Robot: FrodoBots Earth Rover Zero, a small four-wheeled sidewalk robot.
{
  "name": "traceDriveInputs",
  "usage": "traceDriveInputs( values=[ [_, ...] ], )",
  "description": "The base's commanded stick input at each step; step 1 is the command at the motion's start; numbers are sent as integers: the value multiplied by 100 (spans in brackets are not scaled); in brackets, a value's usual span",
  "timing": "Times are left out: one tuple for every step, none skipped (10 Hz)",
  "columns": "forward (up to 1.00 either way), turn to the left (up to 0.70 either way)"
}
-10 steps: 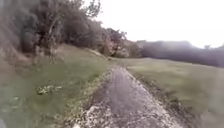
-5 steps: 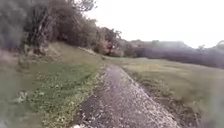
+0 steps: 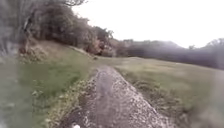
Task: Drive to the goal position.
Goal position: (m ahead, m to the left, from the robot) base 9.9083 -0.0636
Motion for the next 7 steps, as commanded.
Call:
traceDriveInputs(
  values=[
    [85, 0],
    [85, 0],
    [85, 0],
    [85, 0],
    [85, 0],
    [85, 0],
    [85, 0]
  ],
)
